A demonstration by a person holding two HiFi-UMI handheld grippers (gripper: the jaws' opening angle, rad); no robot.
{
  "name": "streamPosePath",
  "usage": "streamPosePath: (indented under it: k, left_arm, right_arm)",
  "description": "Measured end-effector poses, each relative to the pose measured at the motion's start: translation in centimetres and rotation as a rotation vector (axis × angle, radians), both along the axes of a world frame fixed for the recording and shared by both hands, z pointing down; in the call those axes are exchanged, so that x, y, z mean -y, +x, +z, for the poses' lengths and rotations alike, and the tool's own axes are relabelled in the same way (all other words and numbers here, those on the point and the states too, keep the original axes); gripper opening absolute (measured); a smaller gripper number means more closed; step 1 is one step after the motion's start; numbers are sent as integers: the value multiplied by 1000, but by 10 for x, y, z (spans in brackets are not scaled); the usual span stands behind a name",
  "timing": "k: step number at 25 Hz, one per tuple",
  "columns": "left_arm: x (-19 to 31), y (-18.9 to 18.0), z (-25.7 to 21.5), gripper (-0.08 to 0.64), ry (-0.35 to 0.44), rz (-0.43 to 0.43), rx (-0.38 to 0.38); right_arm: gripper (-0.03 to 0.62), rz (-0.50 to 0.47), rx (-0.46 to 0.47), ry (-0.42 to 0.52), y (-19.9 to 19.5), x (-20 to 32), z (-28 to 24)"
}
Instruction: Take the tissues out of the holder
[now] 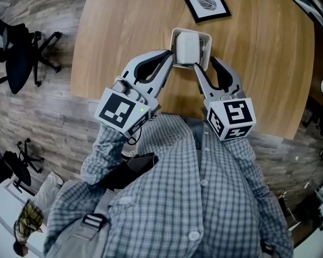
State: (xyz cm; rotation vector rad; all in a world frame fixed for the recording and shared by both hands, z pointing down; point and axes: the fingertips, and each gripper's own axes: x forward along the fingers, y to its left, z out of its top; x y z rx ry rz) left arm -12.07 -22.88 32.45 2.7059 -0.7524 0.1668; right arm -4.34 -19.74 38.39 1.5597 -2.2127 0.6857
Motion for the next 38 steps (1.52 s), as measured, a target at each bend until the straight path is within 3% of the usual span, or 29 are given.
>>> streamPosePath:
  k: [10,13,17,21,33,38]
  left_arm:
    - [4,-8,24,5,-76,-24,-22]
    - [4,-8,31,5,-100,-30,-21]
    - [6,-11,36,5,-114,-45,-29]
    - [9,-15,38,5,-128,-59,-28]
    - [14,-20,46,5,-144,-81,-24]
    - [11,-16,40,6,-122,-72,-23]
  right_arm:
    - [285,8,-40,-142,-4,15,37]
    - [287,15,-45,-176,-7,17,46]
    - [290,21,35,-205,-18,20,54]
    - [291,23,56,-238,-26,23,63]
    - [291,2,-54,-261,-33,29,83]
    - [288,29,-32,-255,-27,25,81]
